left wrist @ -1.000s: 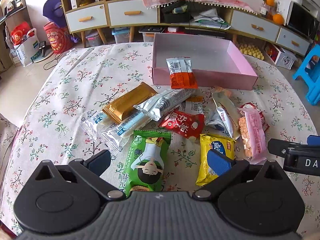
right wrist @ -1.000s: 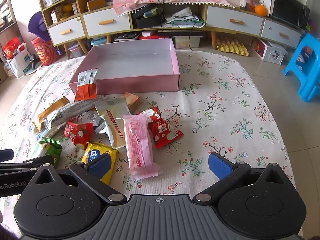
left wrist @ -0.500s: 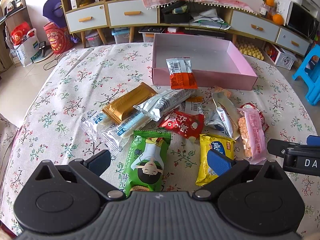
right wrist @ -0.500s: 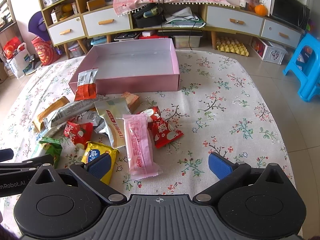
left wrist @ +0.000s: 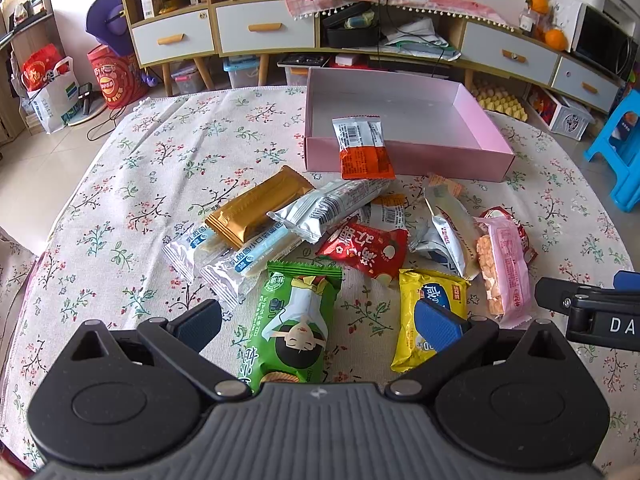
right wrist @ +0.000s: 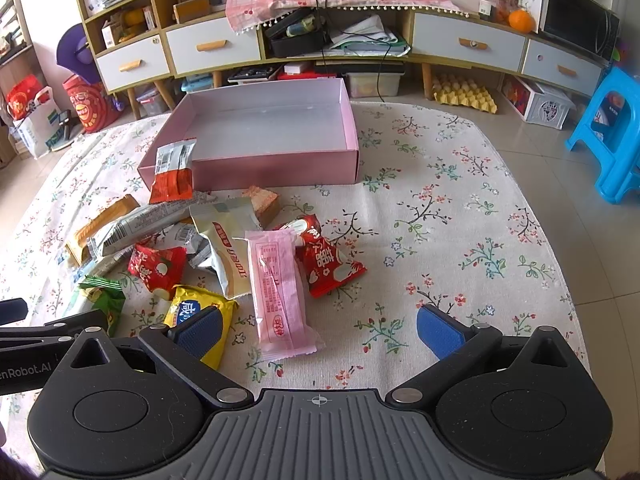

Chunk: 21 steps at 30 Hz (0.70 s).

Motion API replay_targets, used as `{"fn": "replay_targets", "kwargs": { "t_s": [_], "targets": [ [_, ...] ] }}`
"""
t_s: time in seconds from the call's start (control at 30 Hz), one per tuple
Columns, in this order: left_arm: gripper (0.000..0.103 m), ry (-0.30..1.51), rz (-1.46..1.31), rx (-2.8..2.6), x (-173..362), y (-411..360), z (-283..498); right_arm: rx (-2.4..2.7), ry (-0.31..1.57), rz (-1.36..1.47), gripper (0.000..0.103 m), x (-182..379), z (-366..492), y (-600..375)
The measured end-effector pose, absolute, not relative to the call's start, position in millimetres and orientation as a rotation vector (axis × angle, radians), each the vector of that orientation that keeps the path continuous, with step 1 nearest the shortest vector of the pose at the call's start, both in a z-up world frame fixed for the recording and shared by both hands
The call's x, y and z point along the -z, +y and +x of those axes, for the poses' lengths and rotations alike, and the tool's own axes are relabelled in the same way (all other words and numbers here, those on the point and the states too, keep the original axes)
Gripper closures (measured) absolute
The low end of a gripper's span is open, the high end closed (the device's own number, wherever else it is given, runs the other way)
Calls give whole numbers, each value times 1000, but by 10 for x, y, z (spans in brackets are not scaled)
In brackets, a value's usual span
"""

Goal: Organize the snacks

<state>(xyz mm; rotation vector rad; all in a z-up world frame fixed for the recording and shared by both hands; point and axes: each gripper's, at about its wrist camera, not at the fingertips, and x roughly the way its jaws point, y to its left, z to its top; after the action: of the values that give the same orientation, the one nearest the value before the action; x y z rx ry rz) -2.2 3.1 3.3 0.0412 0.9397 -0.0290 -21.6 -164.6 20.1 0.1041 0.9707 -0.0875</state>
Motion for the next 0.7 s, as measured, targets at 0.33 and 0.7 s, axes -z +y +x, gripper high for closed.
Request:
{"fn": "replay_targets", "kwargs": {
  "t_s": [0.33,0.7],
  "targets": [
    [0,939,41,28,-36,31,-22,88,971,105,0,-200,-217,-1645],
    [0,937,41,30,-54,21,-23,88,970,104,0,-202,-219,-1644]
  ]
}}
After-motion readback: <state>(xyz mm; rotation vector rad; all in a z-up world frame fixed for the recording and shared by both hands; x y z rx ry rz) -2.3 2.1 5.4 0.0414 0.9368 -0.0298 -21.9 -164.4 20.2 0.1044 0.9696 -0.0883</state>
